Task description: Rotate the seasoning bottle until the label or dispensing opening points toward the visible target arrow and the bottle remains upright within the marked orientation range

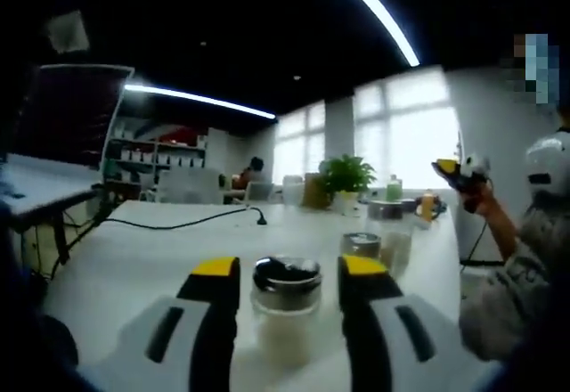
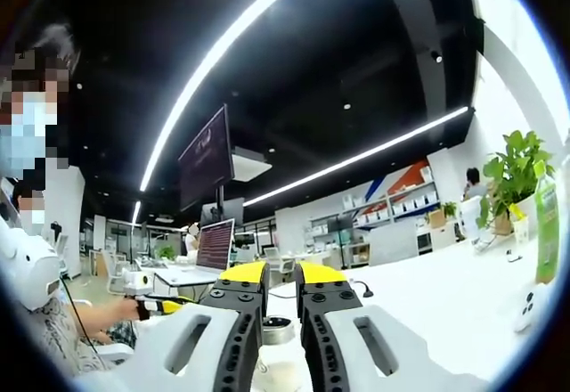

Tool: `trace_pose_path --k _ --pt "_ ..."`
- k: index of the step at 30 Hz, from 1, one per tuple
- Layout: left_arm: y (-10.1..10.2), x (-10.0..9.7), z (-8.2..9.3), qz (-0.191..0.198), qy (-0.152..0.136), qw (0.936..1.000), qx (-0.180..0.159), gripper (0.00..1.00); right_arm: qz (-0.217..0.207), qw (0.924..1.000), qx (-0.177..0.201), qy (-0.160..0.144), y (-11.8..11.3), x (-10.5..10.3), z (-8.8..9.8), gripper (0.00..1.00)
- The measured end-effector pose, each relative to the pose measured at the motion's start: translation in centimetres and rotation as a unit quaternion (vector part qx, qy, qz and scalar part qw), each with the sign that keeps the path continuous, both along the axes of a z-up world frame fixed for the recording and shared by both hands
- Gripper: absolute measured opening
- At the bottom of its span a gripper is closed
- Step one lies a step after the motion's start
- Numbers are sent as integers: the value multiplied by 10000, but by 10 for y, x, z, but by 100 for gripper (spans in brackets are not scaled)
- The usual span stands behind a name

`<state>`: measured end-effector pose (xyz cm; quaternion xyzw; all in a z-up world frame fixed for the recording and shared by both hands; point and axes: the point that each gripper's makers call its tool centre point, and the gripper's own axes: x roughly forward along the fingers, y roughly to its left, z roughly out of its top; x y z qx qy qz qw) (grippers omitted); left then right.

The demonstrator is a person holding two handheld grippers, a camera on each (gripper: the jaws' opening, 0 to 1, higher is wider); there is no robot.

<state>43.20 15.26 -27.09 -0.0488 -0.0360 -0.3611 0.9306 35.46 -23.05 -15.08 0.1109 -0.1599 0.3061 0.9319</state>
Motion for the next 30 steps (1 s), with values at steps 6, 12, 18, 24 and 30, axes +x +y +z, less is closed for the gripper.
trace_pose_path --k 6,12,18,24,30 --pt "-1 -1 1 250 0 9997 -19 46 -1 10000 36 -33 -1 -2 3 10" --pt "3 -5 8 656 102 9974 -279 42 12 10000 51 -73 1 -3 5 10" --pt "11 -6 5 1328 115 9910 -101 43 26 9999 78 -58 1 -3 4 10" --pt "3 -10 10 1639 -49 9860 295 41 14 9999 76 -68 0 -3 4 10" --pt "10 -13 8 2238 -87 9721 693 44 -2 10000 85 -50 -1 -2 2 10"
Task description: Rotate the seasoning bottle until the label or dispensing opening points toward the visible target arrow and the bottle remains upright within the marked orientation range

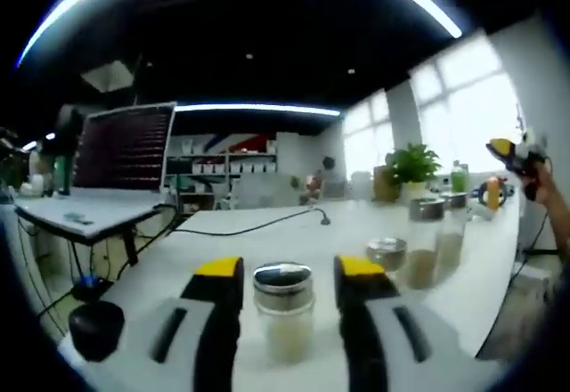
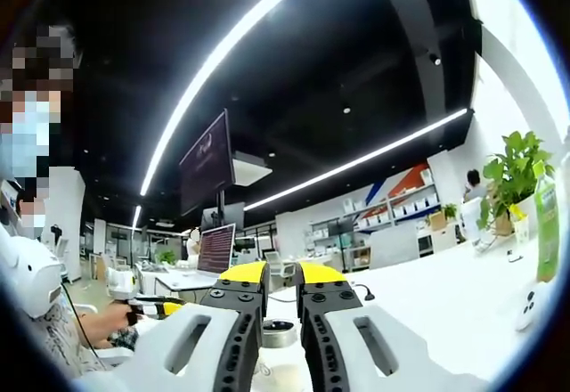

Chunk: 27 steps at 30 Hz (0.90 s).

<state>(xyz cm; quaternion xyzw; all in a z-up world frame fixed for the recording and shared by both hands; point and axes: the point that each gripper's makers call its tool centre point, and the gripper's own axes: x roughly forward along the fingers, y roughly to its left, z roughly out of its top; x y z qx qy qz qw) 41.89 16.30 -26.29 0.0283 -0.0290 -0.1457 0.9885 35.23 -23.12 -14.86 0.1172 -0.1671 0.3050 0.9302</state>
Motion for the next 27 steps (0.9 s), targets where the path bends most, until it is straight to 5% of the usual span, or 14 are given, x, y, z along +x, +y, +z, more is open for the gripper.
trace_pose_path --k 8,27 --pt "6 5 2 355 -322 9988 -102 47 -30 10000 24 81 -4 4 -5 10" --pt "-1 10 -10 283 -16 9996 92 37 -54 9999 59 140 -6 5 -6 10"
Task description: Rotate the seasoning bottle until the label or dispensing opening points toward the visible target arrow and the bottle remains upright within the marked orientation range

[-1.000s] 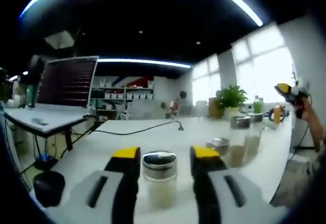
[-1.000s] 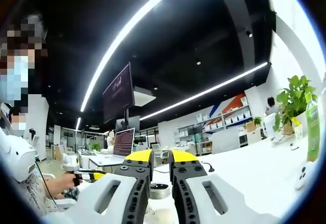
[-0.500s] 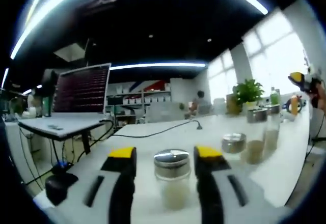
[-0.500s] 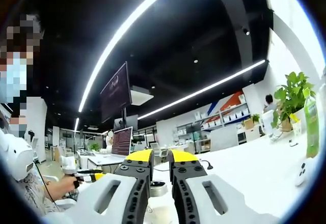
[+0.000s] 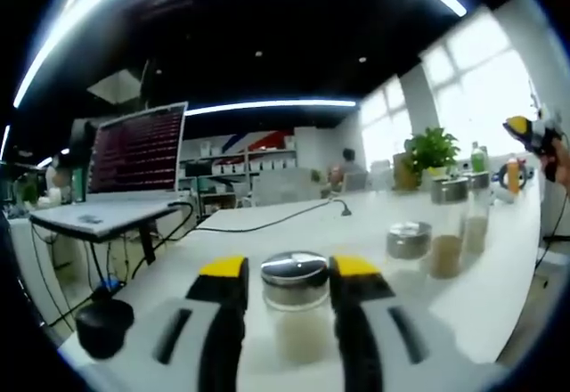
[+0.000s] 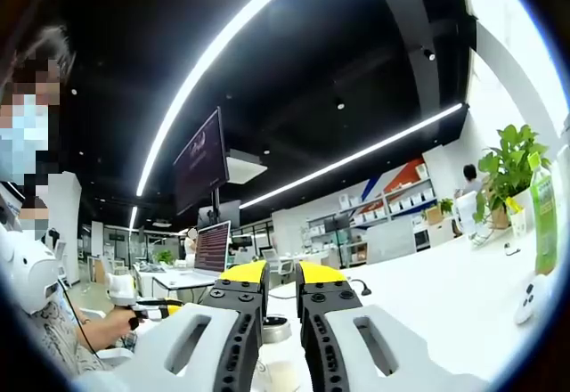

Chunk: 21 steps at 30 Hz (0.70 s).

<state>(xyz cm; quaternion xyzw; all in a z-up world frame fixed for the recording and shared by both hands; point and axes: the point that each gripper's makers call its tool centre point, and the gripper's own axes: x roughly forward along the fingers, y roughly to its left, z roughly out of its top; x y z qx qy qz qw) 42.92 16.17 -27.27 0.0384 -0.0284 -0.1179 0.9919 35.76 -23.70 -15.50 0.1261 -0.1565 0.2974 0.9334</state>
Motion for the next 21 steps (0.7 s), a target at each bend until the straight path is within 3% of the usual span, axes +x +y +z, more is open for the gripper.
trace_pose_path --k 4,15,21 --pt "-3 0 -1 -88 17 10000 2 32 -4 10000 5 12 0 0 -1 10" --pt "-2 0 -1 -243 68 9997 -63 32 -26 10000 8 -8 -2 -1 0 10" --pt "-4 0 -1 -447 137 9989 81 32 -22 10000 -4 -12 -1 0 1 10"
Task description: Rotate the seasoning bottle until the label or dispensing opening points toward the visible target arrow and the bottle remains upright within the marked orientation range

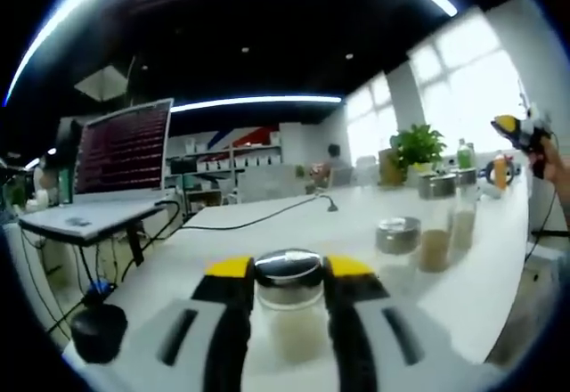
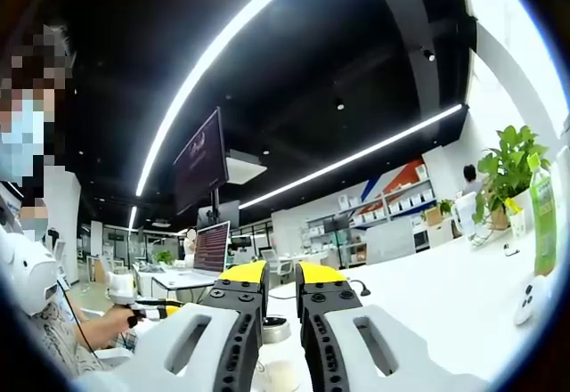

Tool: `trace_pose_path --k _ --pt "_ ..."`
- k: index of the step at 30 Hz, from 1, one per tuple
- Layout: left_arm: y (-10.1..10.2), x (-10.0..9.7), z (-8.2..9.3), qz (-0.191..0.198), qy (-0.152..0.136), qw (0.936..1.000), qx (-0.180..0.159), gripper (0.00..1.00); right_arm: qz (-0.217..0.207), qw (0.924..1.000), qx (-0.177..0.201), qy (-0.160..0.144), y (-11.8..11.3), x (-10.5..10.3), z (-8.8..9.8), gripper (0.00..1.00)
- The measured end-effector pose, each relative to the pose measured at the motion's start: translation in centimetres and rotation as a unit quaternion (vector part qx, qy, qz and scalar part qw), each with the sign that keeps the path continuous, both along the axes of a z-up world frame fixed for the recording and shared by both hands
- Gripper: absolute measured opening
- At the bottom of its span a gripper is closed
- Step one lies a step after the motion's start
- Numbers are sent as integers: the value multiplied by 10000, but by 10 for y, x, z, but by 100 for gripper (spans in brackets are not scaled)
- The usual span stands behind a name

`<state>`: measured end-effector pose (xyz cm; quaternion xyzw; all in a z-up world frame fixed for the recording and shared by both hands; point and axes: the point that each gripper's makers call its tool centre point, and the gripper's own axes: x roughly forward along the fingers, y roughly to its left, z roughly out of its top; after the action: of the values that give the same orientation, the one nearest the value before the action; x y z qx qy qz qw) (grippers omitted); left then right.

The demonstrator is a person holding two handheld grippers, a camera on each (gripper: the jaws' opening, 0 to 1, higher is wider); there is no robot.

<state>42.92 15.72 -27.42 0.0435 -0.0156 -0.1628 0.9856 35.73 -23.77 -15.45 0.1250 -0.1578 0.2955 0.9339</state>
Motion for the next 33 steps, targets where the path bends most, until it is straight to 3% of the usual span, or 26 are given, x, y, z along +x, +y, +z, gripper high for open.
trace_pose_path --k 9,20,24,33 --pt "-2 0 0 -471 139 9987 -119 32 -6 10000 -16 3 1 0 0 10" --pt "-3 2 0 -1134 290 9931 67 32 -174 9998 40 -62 -5 -5 4 10" --pt "-8 1 -2 -1655 371 9849 334 32 -255 9996 22 -68 -5 -11 4 10" --pt "-12 0 -3 -2338 502 9694 558 32 -558 9984 -38 -7 -12 -26 1 10"
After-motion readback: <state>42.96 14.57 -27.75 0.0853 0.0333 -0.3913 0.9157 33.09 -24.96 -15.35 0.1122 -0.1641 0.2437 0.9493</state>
